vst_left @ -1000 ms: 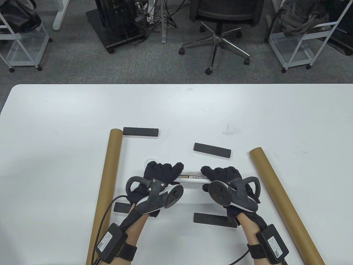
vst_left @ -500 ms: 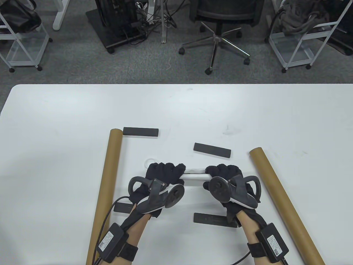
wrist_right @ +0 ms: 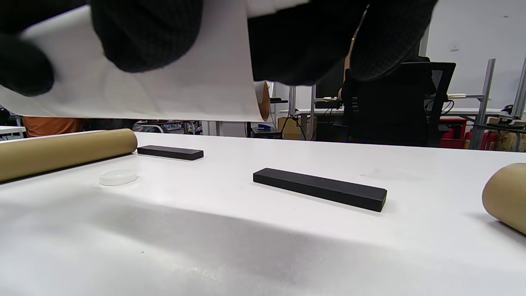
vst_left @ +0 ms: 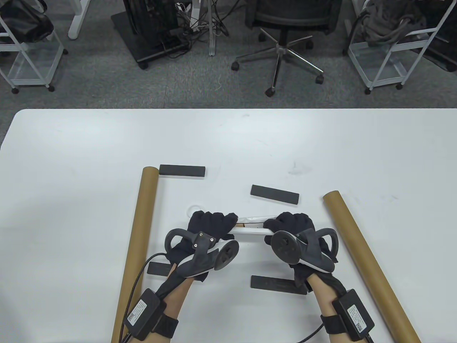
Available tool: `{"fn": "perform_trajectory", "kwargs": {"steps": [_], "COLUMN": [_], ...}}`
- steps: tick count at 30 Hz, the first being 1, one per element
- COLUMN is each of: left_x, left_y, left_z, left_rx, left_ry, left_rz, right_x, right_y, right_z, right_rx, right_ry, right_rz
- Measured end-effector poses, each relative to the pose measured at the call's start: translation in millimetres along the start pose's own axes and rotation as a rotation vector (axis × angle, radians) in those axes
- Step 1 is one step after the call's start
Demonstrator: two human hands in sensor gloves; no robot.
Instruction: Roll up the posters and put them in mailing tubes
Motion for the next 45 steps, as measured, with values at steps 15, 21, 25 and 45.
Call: {"fn": "perform_trajectory", "kwargs": {"steps": [15,21,25,45], "left_x": [-0.1,-1.2,-2.4,-5.2], "left_y": [0.1,0.3,0.7,1.3], "left_z": [2.1,2.4,3.4,5.9], "left_rx": [0.011,0.008,0.010,0.016], "left_ry": [0.032,0.007,-0.018,-0.092], "left_rz": [0.020,0.031,0.039,0.056], "right_x": [0.1,-0.2,0.3,-0.4], "right_y": [-0.2,0.0,0.1,0.0], "right_z": [-3.5,-2.9,-0.5,0.3], "right_rx": [-0.024,-0.020,-0.017,-0.011], "right_ry": [0.000,-0.002,0.011,0.049], "right_rz": [-0.021,-0.012,-0.020,-0.042]}}
Point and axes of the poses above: the tracker on the back of each hand, its own z axis roughly to the little-finger side, its own y axis roughly from the wrist to the fingertips, x = y × z, the point moved 3 cm from there along y, roughly from the wrist to the fingertips, and after that the axes turned 4 degrees about -y, right-handed, at the moved point
